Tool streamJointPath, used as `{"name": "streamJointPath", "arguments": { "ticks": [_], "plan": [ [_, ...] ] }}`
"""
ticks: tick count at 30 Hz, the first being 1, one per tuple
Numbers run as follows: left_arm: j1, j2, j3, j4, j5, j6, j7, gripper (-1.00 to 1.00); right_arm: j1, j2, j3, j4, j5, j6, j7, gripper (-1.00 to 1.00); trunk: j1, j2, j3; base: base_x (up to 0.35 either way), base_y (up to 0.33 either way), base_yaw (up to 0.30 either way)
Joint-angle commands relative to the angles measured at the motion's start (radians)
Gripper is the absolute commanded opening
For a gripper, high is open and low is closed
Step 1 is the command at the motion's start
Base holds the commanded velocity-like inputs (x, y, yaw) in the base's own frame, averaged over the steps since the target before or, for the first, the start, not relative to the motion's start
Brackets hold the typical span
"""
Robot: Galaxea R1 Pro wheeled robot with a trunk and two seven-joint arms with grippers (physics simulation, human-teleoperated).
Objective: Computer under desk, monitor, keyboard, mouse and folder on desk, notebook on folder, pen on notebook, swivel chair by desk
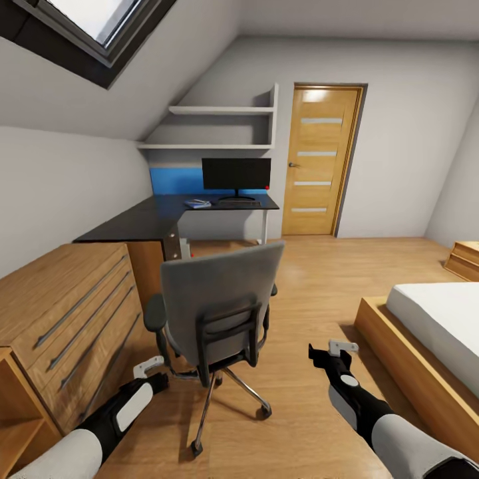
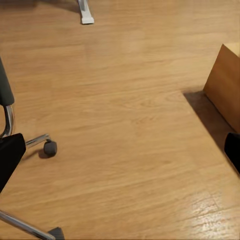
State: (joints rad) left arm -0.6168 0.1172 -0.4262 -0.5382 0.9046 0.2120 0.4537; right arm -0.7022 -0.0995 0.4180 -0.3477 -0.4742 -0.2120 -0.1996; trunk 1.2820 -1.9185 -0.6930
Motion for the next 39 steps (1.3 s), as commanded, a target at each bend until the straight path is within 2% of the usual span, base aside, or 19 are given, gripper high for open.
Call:
{"name": "streamJointPath", "arguments": {
  "ticks": [1, 5, 9, 12, 18, 22, 36, 39],
  "plan": [
    [-0.002, 0.002, -0.007, -0.002, 0.006, 0.003, 0.008, 1.00, -0.004, -0.001, 0.008, -0.001, -0.009, -0.002, -0.005, 1.00, 0.004, -0.008, -0.004, 0.000, 0.000, 0.000],
    [-0.004, 0.003, -0.002, 0.006, 0.006, 0.003, 0.007, 1.00, -0.014, 0.003, -0.021, 0.006, -0.012, 0.003, 0.000, 1.00, 0.019, -0.036, -0.017, 0.000, 0.000, 0.000],
    [-0.005, 0.001, -0.006, 0.007, -0.001, -0.004, 0.001, 1.00, -0.015, 0.041, -0.031, 0.052, -0.004, -0.003, 0.006, 1.00, 0.035, -0.064, -0.029, 0.000, 0.000, 0.000],
    [-0.005, 0.002, -0.008, 0.007, -0.008, -0.021, -0.005, 1.00, -0.016, 0.055, -0.033, 0.078, -0.003, -0.078, 0.016, 1.00, 0.046, -0.085, -0.039, 0.000, 0.000, 0.000],
    [-0.005, 0.002, -0.009, 0.019, -0.026, -0.105, -0.006, 1.00, -0.016, 0.061, -0.031, 0.080, -0.003, -0.113, 0.050, 1.00, 0.069, -0.127, -0.058, 0.000, 0.000, 0.000],
    [-0.005, 0.001, -0.009, 0.032, -0.034, -0.121, -0.006, 1.00, -0.016, 0.062, -0.030, 0.078, -0.003, -0.114, 0.062, 1.00, 0.084, -0.155, -0.070, 0.000, 0.000, 0.000],
    [-0.005, -0.002, -0.013, 0.035, -0.037, -0.126, -0.008, 1.00, -0.016, 0.062, -0.030, 0.076, -0.002, -0.116, 0.063, 1.00, 0.138, -0.253, -0.114, 0.000, 0.000, 0.000],
    [-0.005, 0.000, -0.013, 0.039, -0.036, -0.127, -0.008, 1.00, -0.016, 0.063, -0.033, 0.079, -0.002, -0.118, 0.067, 1.00, 0.138, -0.253, -0.114, 0.000, 0.000, 0.000]
  ]
}}
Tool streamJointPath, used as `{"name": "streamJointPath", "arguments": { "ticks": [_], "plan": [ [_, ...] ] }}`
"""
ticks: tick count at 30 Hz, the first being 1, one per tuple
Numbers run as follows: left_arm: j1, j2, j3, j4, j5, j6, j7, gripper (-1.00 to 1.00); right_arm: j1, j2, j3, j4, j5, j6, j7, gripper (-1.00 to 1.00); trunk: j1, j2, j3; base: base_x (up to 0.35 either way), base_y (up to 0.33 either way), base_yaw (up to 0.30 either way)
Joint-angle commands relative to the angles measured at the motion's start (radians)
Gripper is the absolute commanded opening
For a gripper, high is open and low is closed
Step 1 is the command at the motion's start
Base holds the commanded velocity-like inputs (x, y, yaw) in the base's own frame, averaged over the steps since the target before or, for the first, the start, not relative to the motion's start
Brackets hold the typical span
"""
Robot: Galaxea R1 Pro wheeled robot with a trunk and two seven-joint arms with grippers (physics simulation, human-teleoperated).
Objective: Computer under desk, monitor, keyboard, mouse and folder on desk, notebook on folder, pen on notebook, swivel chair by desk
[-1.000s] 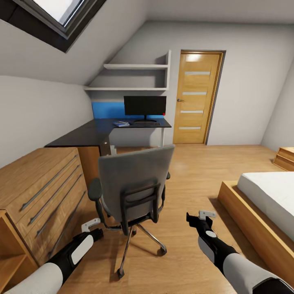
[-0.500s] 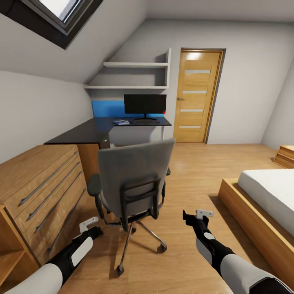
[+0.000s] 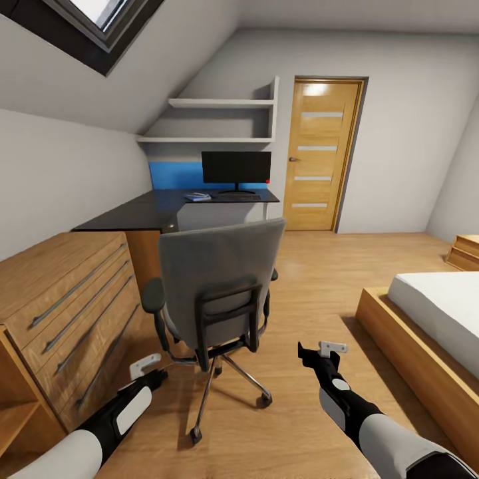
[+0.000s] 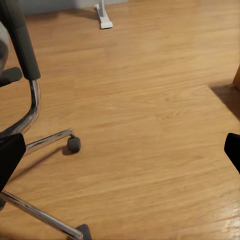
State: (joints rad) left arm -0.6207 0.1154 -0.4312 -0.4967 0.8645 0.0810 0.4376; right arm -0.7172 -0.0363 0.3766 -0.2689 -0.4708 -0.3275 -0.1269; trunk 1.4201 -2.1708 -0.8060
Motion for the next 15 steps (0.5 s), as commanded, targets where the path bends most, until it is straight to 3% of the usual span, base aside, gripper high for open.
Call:
{"name": "streamJointPath", "arguments": {
  "ticks": [1, 5, 11, 15],
  "plan": [
    [-0.001, 0.002, -0.008, 0.000, 0.004, 0.004, 0.009, 1.00, -0.001, -0.001, 0.009, 0.000, -0.006, -0.003, -0.006, 1.00, 0.000, 0.000, -0.001, 0.000, 0.000, 0.000],
    [-0.001, 0.002, -0.008, 0.015, 0.004, 0.003, 0.009, 1.00, 0.000, 0.000, 0.009, 0.000, -0.005, -0.006, -0.005, 1.00, 0.000, 0.000, -0.001, 0.054, 0.000, 0.000],
    [-0.001, 0.003, -0.009, 0.021, 0.004, 0.005, 0.009, 1.00, 0.001, 0.004, 0.010, 0.000, -0.005, -0.019, -0.006, 1.00, 0.000, 0.000, -0.001, 0.227, 0.000, 0.000],
    [-0.001, 0.002, -0.009, 0.021, 0.004, 0.005, 0.009, 1.00, 0.001, 0.005, 0.010, 0.002, -0.005, -0.020, -0.007, 1.00, 0.000, 0.000, -0.001, 0.071, 0.000, 0.000]
  ]
}}
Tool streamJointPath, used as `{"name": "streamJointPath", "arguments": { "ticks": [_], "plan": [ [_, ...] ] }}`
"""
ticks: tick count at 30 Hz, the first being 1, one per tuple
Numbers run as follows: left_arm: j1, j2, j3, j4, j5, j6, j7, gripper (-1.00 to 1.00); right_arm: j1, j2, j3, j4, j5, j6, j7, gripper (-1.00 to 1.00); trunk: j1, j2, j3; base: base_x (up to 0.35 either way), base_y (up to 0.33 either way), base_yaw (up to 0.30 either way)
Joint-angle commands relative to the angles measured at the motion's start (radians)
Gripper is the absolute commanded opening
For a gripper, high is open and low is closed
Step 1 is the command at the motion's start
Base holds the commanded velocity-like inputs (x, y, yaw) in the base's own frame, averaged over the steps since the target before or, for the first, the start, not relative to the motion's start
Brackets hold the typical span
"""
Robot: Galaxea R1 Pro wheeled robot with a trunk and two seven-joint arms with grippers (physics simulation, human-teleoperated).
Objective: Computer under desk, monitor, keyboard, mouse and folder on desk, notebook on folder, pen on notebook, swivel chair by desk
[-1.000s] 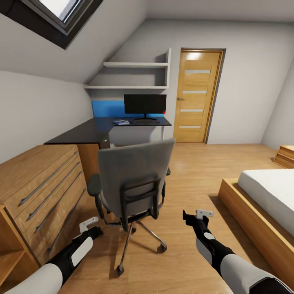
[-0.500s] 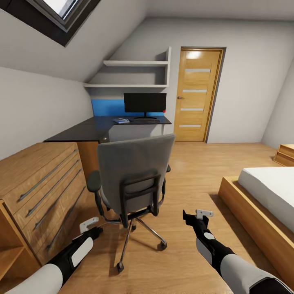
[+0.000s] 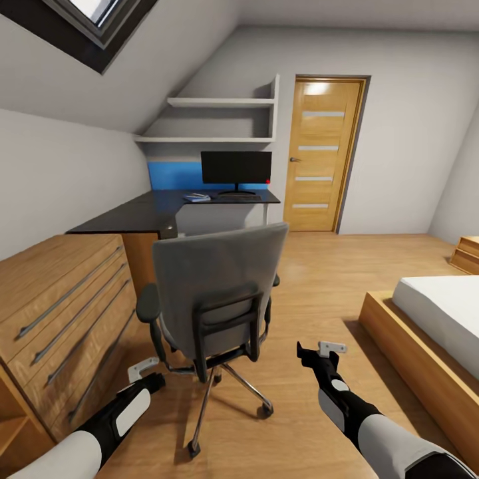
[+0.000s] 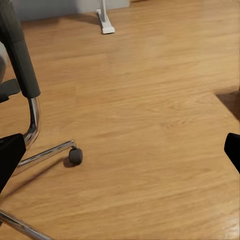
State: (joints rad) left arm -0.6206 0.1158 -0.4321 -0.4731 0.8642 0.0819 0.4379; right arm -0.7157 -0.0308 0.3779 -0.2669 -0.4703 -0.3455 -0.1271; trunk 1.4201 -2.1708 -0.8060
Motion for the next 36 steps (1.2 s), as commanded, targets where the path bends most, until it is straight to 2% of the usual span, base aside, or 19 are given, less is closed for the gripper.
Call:
{"name": "streamJointPath", "arguments": {
  "ticks": [1, 20, 28, 36],
  "plan": [
    [-0.001, 0.001, -0.008, -0.003, 0.004, 0.004, 0.008, 1.00, -0.001, 0.000, 0.009, 0.000, -0.005, -0.002, -0.006, 1.00, 0.000, 0.000, -0.001, 0.088, 0.000, 0.000],
    [-0.001, 0.001, -0.009, -0.002, 0.003, 0.003, 0.010, 1.00, -0.001, -0.002, 0.006, 0.002, -0.003, -0.006, -0.006, 1.00, 0.000, 0.000, 0.004, 0.292, 0.000, -0.102],
    [-0.001, 0.001, -0.010, -0.002, 0.003, 0.001, 0.011, 1.00, 0.001, -0.002, 0.007, 0.008, -0.004, -0.057, -0.005, 1.00, 0.000, 0.000, 0.004, 0.320, 0.001, -0.141],
    [-0.001, 0.001, -0.011, -0.002, 0.003, 0.002, 0.012, 1.00, 0.001, -0.001, 0.007, 0.006, -0.004, -0.059, -0.005, 1.00, 0.000, 0.000, 0.007, 0.322, 0.153, -0.204]
  ]
}}
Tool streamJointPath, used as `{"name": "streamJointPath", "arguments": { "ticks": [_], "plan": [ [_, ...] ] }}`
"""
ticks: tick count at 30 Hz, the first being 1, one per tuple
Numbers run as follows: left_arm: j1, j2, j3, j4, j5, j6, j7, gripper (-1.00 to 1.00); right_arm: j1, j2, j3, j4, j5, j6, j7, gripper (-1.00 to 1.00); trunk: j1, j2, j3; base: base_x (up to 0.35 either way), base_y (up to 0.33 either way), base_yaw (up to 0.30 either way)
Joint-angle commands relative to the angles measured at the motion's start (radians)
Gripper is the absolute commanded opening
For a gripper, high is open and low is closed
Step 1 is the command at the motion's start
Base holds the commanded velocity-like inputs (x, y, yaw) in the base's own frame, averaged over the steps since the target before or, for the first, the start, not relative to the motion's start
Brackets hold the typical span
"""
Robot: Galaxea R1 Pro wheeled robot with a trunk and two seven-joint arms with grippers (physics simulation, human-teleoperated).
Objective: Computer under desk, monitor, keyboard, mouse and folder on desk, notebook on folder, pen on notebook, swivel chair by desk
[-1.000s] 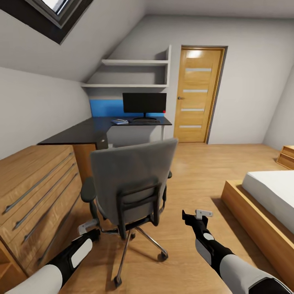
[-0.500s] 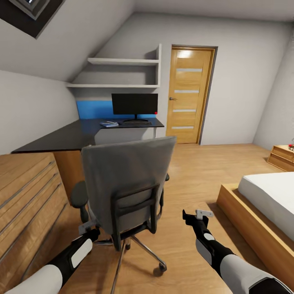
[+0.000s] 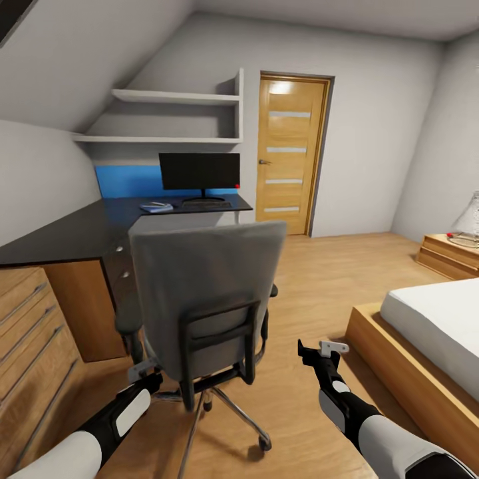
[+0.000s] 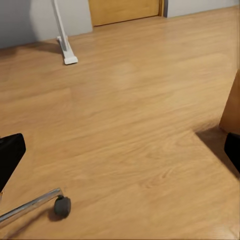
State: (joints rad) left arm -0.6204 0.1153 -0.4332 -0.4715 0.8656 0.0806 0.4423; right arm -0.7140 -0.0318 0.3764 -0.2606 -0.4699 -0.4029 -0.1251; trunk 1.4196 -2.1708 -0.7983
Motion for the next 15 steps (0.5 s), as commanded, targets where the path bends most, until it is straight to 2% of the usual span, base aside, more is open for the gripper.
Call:
{"name": "streamJointPath", "arguments": {
  "ticks": [1, 7, 10, 15],
  "plan": [
    [-0.001, 0.001, -0.010, -0.004, 0.001, 0.004, 0.007, 1.00, -0.001, 0.000, 0.009, 0.000, -0.004, -0.002, -0.007, 1.00, 0.000, 0.000, -0.001, 0.320, 0.145, -0.118],
    [-0.001, 0.000, -0.011, 0.003, 0.001, 0.004, 0.006, 1.00, 0.000, 0.000, 0.009, 0.000, -0.003, -0.002, -0.007, 1.00, 0.000, 0.000, 0.000, 0.323, 0.058, -0.029],
    [-0.001, 0.000, -0.049, 0.005, -0.010, 0.004, 0.006, 1.00, 0.000, 0.000, 0.010, 0.000, -0.003, -0.002, -0.007, 1.00, 0.000, 0.000, 0.000, 0.326, 0.001, 0.000],
    [-0.001, 0.000, -0.056, 0.011, -0.012, 0.005, 0.004, 1.00, 0.001, 0.000, 0.010, 0.000, -0.003, -0.002, -0.007, 1.00, 0.000, 0.000, 0.000, 0.326, 0.000, 0.000]
  ]
}}
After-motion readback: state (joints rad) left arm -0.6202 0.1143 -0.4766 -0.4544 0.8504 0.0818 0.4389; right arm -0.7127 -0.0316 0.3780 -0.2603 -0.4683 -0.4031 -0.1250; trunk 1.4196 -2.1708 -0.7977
